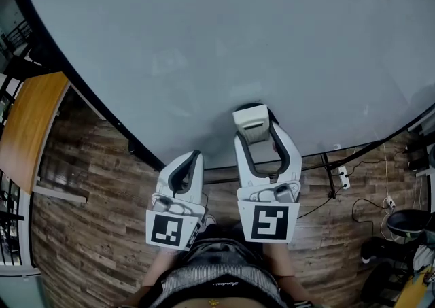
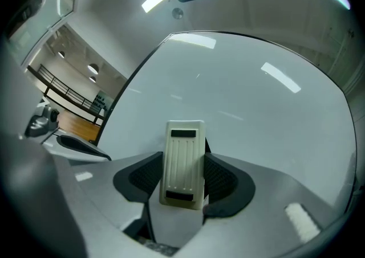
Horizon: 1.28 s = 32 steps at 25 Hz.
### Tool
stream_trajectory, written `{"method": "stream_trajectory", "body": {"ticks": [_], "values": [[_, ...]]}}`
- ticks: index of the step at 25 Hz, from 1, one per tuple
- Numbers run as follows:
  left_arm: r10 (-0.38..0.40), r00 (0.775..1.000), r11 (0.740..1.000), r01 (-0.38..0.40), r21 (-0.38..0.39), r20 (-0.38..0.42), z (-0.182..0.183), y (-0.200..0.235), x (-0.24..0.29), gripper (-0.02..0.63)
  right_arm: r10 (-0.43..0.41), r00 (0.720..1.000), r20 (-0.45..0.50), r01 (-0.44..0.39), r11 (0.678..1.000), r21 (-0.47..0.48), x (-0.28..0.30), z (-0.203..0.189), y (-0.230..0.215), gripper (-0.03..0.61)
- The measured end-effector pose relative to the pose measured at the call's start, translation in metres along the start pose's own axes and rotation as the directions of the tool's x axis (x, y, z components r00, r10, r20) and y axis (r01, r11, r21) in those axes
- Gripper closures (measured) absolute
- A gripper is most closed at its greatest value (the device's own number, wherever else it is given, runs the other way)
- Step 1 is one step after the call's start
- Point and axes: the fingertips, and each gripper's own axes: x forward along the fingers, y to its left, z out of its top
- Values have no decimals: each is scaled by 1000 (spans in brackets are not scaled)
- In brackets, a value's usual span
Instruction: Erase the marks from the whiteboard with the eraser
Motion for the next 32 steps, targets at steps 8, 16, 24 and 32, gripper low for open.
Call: {"method": "stream_trajectory", "body": {"ticks": [8, 16, 24, 32], "values": [[17, 1000, 1000, -17, 0, 0, -2, 38, -40, 609, 59, 998, 9, -59, 998, 22, 10, 14, 68, 347], [7, 1000, 1000, -7, 1, 0, -3, 38, -47, 609, 80, 997, -1, -80, 997, -6, 14, 9, 83, 347], [17, 1000, 1000, -17, 6, 3, -2, 42, -48, 609, 89, 996, 17, -89, 996, 29, 12, 4, 77, 345], [5, 1000, 1000, -5, 0, -3, -6, 15, -19, 609, 99, 995, 16, -100, 994, 40, 5, -16, 44, 345]]}}
